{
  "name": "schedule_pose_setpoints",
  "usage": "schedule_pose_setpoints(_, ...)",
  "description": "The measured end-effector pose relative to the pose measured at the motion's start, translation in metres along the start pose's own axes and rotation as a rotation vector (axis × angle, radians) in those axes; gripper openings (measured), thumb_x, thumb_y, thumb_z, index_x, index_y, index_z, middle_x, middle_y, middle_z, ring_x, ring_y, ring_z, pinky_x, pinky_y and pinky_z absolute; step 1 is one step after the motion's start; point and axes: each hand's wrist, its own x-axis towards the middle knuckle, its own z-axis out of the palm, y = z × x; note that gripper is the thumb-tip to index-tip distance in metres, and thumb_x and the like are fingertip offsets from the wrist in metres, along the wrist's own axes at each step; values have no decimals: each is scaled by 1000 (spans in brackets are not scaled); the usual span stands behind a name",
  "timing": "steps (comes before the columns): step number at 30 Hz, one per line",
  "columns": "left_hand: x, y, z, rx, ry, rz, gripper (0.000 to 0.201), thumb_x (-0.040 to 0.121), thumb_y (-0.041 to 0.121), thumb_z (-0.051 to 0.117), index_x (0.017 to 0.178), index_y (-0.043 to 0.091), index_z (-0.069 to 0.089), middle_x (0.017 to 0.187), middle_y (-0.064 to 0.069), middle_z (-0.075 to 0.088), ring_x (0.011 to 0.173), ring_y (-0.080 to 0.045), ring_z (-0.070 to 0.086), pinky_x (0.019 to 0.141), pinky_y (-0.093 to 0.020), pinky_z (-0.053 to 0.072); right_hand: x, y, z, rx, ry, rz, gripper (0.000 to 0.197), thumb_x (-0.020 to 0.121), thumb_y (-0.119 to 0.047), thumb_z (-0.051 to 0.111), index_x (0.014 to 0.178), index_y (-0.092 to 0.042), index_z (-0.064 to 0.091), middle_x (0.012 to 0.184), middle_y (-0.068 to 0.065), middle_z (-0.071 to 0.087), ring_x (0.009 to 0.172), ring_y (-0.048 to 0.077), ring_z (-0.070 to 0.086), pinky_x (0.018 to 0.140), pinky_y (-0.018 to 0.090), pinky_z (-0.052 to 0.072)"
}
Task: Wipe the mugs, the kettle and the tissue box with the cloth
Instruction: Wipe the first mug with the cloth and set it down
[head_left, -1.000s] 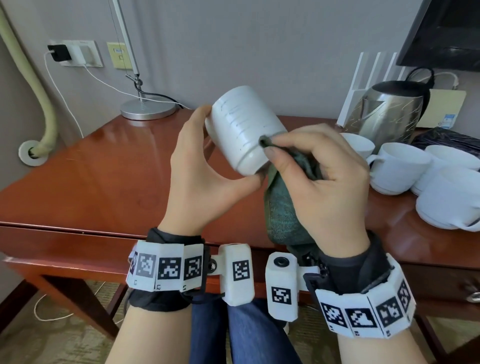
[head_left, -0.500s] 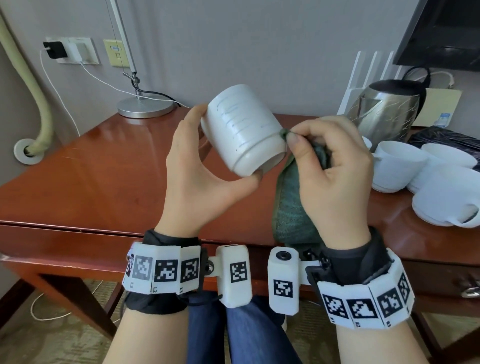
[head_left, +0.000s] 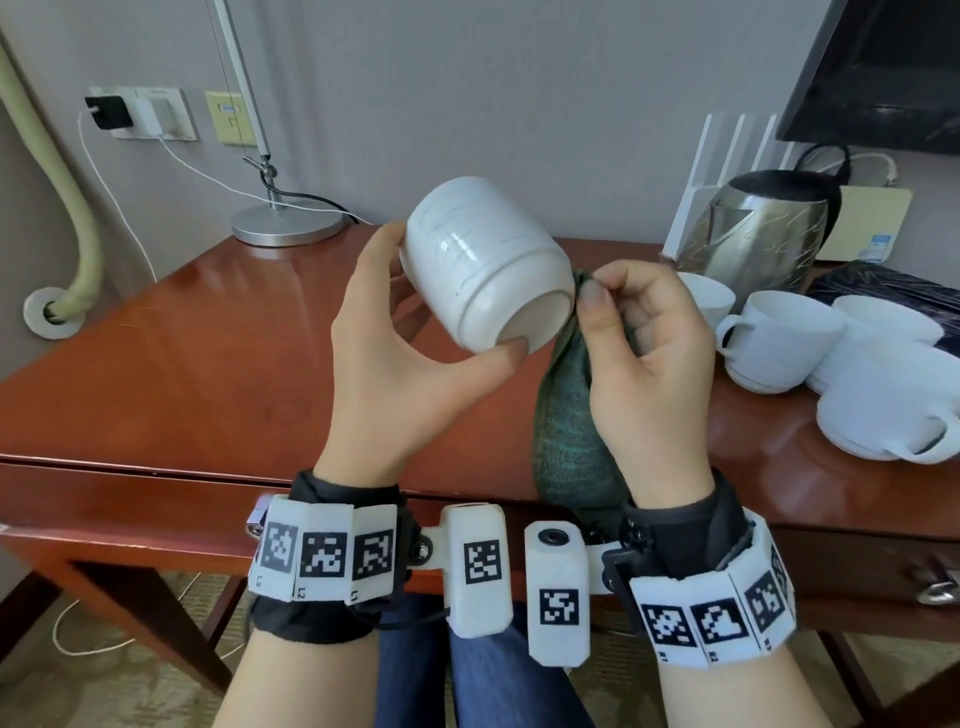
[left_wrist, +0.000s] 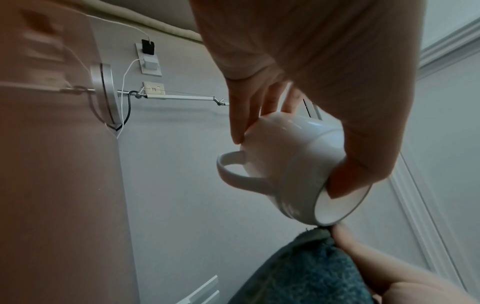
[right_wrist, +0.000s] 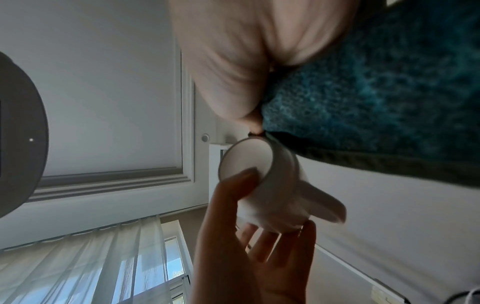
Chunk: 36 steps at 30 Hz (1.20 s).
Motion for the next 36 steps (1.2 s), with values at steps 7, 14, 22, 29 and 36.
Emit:
schedule_pose_setpoints(7, 3, -5, 3, 206, -45, 23, 97, 56, 41, 86, 139, 15, 46, 124, 9, 55, 114, -3, 54, 95, -30, 51, 5, -12, 2, -108, -109, -224, 7, 91, -1, 60, 90, -8, 63, 89, 3, 57, 84, 9, 55, 78, 19, 44)
schedule_pose_setpoints(14, 11, -3, -3, 373, -127, 122, 107, 53, 58, 66, 146, 11, 42, 124, 13, 44, 109, 9, 39, 87, 4, 31, -4, -6, 1, -249, -364, -370, 8, 86, 6, 64, 88, 1, 69, 88, 7, 53, 83, 11, 51, 79, 12, 38)
schedule_pose_setpoints(22, 9, -3, -1, 405, -134, 140, 106, 54, 48, 75, 146, 8, 41, 122, 8, 43, 108, 2, 40, 91, -3, 33, 11, 0, -22, -376, -189, -315, 9, 88, 6, 62, 91, 0, 68, 92, 3, 50, 83, 3, 46, 81, 7, 35)
schedule_pose_setpoints(29, 9, 0, 5, 390, -150, 189, 97, 57, 51, 67, 141, 8, 42, 118, 7, 40, 105, -2, 41, 80, -11, 37, 2, -14, -10, -277, -232, -431, 7, 84, 7, 68, 90, 2, 70, 87, 12, 62, 85, 13, 57, 80, 16, 43)
schedule_pose_setpoints(36, 5, 5, 5, 422, -127, 248, 89, 60, 45, 65, 138, 8, 43, 117, 6, 38, 110, -17, 45, 81, -31, 44, 6, -9, -8, -322, -77, -380, 2, 85, 2, 69, 85, 2, 71, 89, 7, 55, 82, 12, 53, 75, 15, 42)
